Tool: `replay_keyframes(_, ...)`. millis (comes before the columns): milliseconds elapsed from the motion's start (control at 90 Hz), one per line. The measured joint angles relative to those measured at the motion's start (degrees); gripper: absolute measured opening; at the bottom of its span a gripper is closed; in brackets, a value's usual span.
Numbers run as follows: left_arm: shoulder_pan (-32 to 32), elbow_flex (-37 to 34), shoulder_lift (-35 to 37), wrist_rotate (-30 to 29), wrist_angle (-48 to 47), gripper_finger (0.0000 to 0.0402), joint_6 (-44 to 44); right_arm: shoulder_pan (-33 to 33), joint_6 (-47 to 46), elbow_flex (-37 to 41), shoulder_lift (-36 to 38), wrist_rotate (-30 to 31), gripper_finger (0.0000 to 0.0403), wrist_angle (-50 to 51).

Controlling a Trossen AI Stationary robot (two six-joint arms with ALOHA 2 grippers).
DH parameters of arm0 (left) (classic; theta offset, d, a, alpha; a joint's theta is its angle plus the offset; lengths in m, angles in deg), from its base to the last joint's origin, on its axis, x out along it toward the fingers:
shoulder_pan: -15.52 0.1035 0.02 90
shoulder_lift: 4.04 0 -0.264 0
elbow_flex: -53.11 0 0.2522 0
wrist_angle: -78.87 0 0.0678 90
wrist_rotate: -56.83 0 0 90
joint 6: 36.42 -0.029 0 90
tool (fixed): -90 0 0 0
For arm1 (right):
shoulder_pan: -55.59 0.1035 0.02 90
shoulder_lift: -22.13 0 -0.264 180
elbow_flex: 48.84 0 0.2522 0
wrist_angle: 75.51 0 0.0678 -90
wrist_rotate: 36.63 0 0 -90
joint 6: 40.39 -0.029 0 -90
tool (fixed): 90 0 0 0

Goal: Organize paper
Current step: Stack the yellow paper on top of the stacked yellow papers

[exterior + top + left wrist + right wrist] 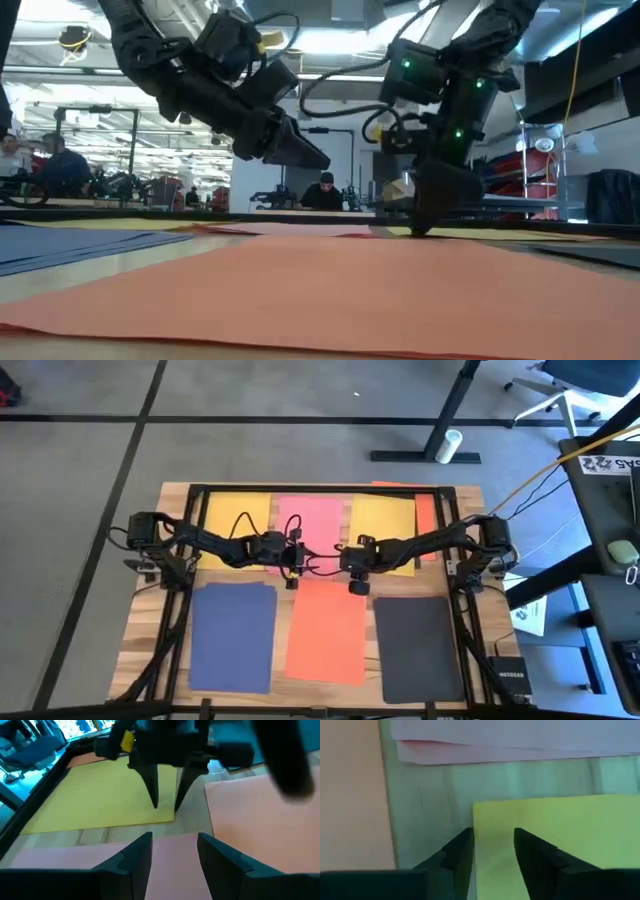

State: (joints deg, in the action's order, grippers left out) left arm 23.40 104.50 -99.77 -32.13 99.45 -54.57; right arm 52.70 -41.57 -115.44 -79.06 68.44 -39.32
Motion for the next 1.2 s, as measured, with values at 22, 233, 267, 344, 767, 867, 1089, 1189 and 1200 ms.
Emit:
replay_keyframes(22,0.0,0.0,0.0,0.0,0.0,0.0144,0.0,0.0,0.1,0.0,-0.2,0.3,0.0137,0.0)
replay_keyframes(233,0.0,0.0,0.0,0.0,-0.9,0.0144,0.5,0.0,0.4,-0.2,-1.9,1.3,0.0111,-0.2)
replay_keyframes(267,0.0,0.0,0.0,0.0,-0.9,0.0144,0.4,0.0,0.4,-0.2,-2.1,1.5,0.0094,-0.1)
replay_keyframes(344,0.0,0.0,0.0,0.0,-0.9,0.0144,0.3,0.1,0.2,-0.2,-2.4,1.8,0.0042,-0.1)
replay_keyframes(767,0.0,0.0,0.0,-0.1,-0.9,0.0142,1.5,3.4,0.1,-2.2,-1.0,5.7,0.0,3.2)
replay_keyframes(867,0.0,0.0,0.0,-0.2,-0.9,0.0134,1.7,4.0,-0.1,-3.2,0.4,6.5,0.0,3.6)
replay_keyframes(1089,0.0,0.0,0.0,-0.4,-0.9,0.0104,1.3,4.8,-1.6,-3.4,2.6,7.1,0.0,4.2)
replay_keyframes(1189,0.0,0.0,0.0,-0.9,-1.2,0.0069,-3.5,5.5,-2.0,-3.4,3.9,6.8,0.0,4.5)
replay_keyframes(1200,0.0,0.0,0.0,-0.9,-1.2,0.0063,-4.1,5.5,-2.1,-3.4,4.1,6.8,0.0,4.4)
